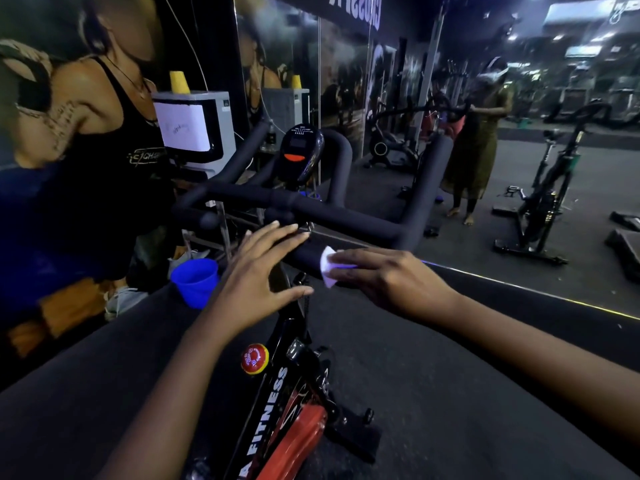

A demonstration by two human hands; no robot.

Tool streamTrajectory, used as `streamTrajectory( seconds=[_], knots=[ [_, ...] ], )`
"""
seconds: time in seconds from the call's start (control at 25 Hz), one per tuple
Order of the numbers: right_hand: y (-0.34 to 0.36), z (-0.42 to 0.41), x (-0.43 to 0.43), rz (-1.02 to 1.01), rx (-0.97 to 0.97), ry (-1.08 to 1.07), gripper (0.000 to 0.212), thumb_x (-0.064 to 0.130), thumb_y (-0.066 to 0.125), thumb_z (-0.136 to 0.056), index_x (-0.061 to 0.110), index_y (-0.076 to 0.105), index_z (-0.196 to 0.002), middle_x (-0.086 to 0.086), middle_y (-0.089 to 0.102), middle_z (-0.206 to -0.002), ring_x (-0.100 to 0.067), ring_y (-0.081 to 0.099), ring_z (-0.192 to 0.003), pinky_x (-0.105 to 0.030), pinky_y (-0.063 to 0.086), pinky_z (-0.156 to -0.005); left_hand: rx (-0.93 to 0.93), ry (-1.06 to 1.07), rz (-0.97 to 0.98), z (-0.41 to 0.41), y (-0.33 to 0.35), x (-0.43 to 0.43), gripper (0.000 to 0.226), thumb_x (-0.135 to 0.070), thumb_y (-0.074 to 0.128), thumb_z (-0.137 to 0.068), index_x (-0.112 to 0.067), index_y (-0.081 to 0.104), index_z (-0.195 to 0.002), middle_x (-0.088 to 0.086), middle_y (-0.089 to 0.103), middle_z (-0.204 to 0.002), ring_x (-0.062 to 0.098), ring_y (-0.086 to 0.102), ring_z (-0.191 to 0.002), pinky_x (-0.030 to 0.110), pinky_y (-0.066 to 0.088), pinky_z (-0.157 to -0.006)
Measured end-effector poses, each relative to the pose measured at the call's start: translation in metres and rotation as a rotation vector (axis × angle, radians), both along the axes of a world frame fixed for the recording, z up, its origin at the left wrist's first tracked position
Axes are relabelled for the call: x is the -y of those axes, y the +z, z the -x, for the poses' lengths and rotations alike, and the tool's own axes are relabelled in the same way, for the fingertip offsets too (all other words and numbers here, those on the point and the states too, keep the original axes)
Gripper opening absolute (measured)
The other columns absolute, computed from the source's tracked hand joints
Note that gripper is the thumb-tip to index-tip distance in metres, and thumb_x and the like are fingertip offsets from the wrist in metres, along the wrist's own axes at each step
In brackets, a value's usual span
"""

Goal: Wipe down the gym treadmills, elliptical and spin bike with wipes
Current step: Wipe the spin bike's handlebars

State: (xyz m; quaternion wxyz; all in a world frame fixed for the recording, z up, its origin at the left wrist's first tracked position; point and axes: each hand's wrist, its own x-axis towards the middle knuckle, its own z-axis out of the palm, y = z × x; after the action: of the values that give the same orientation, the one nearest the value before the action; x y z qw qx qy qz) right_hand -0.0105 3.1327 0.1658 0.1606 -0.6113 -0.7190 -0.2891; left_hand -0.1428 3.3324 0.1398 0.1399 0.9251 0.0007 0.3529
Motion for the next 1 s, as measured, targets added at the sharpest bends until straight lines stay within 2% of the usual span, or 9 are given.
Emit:
streamTrajectory(
  seconds=[0.08, 0.2, 0.32, 0.44, 0.52, 0.6, 0.72, 0.84, 1.0],
  knots=[
    [-0.005, -0.01, 0.029, -0.018, -0.021, -0.022, 0.027, 0.013, 0.048, -0.091, 0.008, 0.071, -0.104, -0.009, 0.065, -0.118, -0.021, 0.063, -0.106, -0.026, 0.047, -0.091, 0.061, 0.015, -0.048, -0.01, 0.004, 0.024, 0.066, -0.057, 0.053, -0.079, -0.02, 0.055, -0.133, -0.001, 0.053, -0.137, 0.015, 0.034, -0.134, 0.047, 0.018, -0.114],
    [-0.013, -0.023, 0.055, -0.07, -0.105, -0.061, 0.024, 0.015, 0.051, -0.091, 0.007, 0.072, -0.099, -0.006, 0.065, -0.117, -0.015, 0.061, -0.108, -0.023, 0.047, -0.092, 0.045, 0.076, -0.1, -0.032, 0.007, 0.058, 0.06, -0.055, 0.04, -0.087, -0.019, 0.056, -0.132, 0.003, 0.055, -0.135, 0.021, 0.04, -0.134, 0.049, 0.013, -0.116],
    [-0.017, -0.045, 0.064, -0.228, -0.242, -0.159, 0.024, 0.017, 0.05, -0.091, 0.009, 0.073, -0.094, -0.005, 0.068, -0.11, -0.015, 0.065, -0.099, -0.023, 0.049, -0.085, -0.021, 0.169, -0.217, -0.053, 0.003, 0.081, 0.061, -0.058, 0.034, -0.089, -0.021, 0.057, -0.131, 0.004, 0.057, -0.134, 0.026, 0.044, -0.133, 0.05, 0.011, -0.114],
    [-0.005, -0.076, 0.052, -0.388, -0.386, -0.417, 0.03, -0.001, 0.055, -0.078, 0.011, 0.073, -0.099, -0.006, 0.07, -0.107, -0.018, 0.066, -0.095, -0.019, 0.044, -0.083, -0.048, 0.259, -0.275, -0.061, 0.002, 0.085, 0.06, -0.06, 0.034, -0.088, -0.024, 0.061, -0.127, 0.002, 0.061, -0.13, 0.027, 0.05, -0.127, 0.052, 0.018, -0.111],
    [-0.002, -0.08, 0.036, -0.385, -0.409, -0.507, 0.034, -0.006, 0.06, -0.069, 0.009, 0.074, -0.096, -0.009, 0.071, -0.1, -0.025, 0.069, -0.087, -0.022, 0.045, -0.076, -0.061, 0.279, -0.282, -0.06, 0.001, 0.085, 0.059, -0.06, 0.034, -0.088, -0.025, 0.061, -0.128, 0.0, 0.061, -0.13, 0.026, 0.051, -0.127, 0.05, 0.019, -0.111],
    [-0.006, -0.068, 0.03, -0.41, -0.368, -0.557, 0.028, 0.002, 0.063, -0.066, 0.013, 0.073, -0.09, -0.008, 0.073, -0.088, -0.026, 0.069, -0.073, -0.023, 0.043, -0.063, -0.084, 0.294, -0.295, -0.058, 0.001, 0.087, 0.06, -0.06, 0.033, -0.089, -0.025, 0.06, -0.128, -0.001, 0.061, -0.13, 0.025, 0.05, -0.127, 0.048, 0.019, -0.111],
    [-0.019, -0.038, 0.03, -0.405, -0.4, -0.654, 0.04, 0.002, 0.067, -0.064, 0.019, 0.07, -0.1, -0.003, 0.072, -0.088, -0.025, 0.068, -0.071, -0.028, 0.043, -0.056, -0.11, 0.313, -0.294, -0.057, 0.004, 0.088, 0.06, -0.06, 0.032, -0.089, -0.025, 0.059, -0.13, -0.001, 0.06, -0.13, 0.024, 0.049, -0.128, 0.047, 0.019, -0.11],
    [-0.029, -0.011, 0.037, -0.451, -0.441, -0.572, 0.047, -0.001, 0.067, -0.062, 0.017, 0.069, -0.105, -0.001, 0.073, -0.094, -0.02, 0.068, -0.074, -0.025, 0.047, -0.056, -0.109, 0.333, -0.204, -0.059, 0.01, 0.095, 0.063, -0.058, 0.026, -0.089, -0.026, 0.051, -0.137, 0.0, 0.054, -0.138, 0.023, 0.04, -0.136, 0.048, 0.017, -0.114],
    [-0.006, -0.032, 0.057, -0.527, -0.592, -0.366, 0.036, 0.002, 0.062, -0.064, 0.014, 0.075, -0.096, -0.002, 0.073, -0.078, -0.011, 0.059, -0.08, -0.014, 0.041, -0.065, -0.15, 0.246, -0.125, -0.088, 0.031, 0.119, 0.07, -0.058, 0.014, -0.087, -0.025, 0.04, -0.144, 0.0, 0.042, -0.148, 0.02, 0.03, -0.141, 0.046, 0.016, -0.116]
  ],
)
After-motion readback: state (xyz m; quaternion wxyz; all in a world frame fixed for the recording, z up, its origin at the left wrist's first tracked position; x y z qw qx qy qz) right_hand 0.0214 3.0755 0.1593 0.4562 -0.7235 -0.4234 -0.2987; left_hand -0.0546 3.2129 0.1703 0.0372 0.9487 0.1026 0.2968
